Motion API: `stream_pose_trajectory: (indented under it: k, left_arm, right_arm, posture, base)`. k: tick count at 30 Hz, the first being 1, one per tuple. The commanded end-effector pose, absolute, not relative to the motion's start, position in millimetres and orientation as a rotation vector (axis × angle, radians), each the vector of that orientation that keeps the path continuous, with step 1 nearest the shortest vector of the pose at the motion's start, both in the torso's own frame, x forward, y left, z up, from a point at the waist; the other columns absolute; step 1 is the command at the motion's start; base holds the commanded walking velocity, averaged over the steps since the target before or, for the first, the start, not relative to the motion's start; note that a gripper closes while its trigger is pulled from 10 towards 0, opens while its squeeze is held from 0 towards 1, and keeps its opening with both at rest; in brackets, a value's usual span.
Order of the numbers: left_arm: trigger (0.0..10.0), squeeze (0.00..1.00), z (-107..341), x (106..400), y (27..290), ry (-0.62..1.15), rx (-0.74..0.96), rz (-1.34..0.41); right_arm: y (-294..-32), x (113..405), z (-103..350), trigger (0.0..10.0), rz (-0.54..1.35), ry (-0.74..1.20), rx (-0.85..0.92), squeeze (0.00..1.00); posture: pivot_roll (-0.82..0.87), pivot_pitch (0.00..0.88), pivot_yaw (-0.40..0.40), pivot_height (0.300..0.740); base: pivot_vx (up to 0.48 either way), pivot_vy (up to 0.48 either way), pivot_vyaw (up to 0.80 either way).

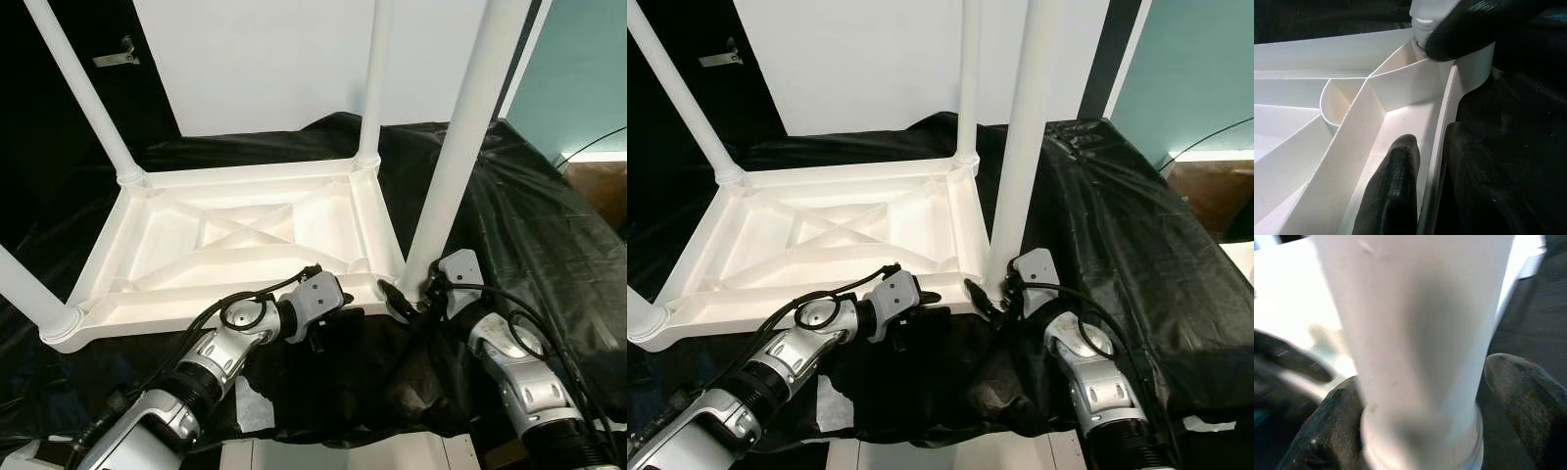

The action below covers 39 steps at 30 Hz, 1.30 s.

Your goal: Building children table

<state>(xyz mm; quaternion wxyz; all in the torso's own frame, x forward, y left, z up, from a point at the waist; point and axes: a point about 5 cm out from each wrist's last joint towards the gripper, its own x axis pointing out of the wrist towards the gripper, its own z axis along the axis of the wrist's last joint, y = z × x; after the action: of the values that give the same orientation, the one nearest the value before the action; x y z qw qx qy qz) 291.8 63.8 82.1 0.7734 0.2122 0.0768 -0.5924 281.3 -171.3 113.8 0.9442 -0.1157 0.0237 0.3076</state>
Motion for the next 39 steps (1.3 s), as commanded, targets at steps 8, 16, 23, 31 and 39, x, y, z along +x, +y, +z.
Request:
stream_pose_trajectory:
  k: [8, 16, 23, 31, 39]
  left_arm:
    - [10.0, 0.00, 41, 260, 83, 0.471, 0.479, -1.568]
    - [10.0, 0.00, 41, 259, 85, 0.471, 0.478, -1.565]
    - [10.0, 0.00, 42, 259, 85, 0.470, 0.478, -1.560]
    - [10.0, 0.00, 41, 258, 84, 0.471, 0.472, -1.558]
    - [10.0, 0.00, 41, 260, 85, 0.473, 0.482, -1.559]
  right_arm:
    - [-170, 281, 123, 0.0, 0.832, 0.052, -0.262, 0.00]
    - [-181, 289, 128, 0.0, 0.864, 0.077, -0.283, 0.00]
    - [-185, 293, 110, 0.0, 0.371, -0.004, -0.099, 0.00]
    - [-182, 277, 95, 0.0, -0.027, 0.002, 0.012, 0.00]
    - [-155, 265, 86, 0.0, -0.057, 0.024, 0.028, 0.00]
  posture:
    - [-0.08, 0.000, 0.021, 0.740]
    - [-0.06, 0.000, 0.024, 0.740]
    - [-0.06, 0.000, 0.019, 0.740]
    - [-0.06, 0.000, 0.013, 0.740]
    - [-0.06, 0.000, 0.011, 0.740]
  base:
    - [0.000, 0.000, 0.00]
    - [0.000, 0.000, 0.00]
    - [0.000, 0.000, 0.00]
    - [0.000, 0.000, 0.00]
    - [0.000, 0.000, 0.00]
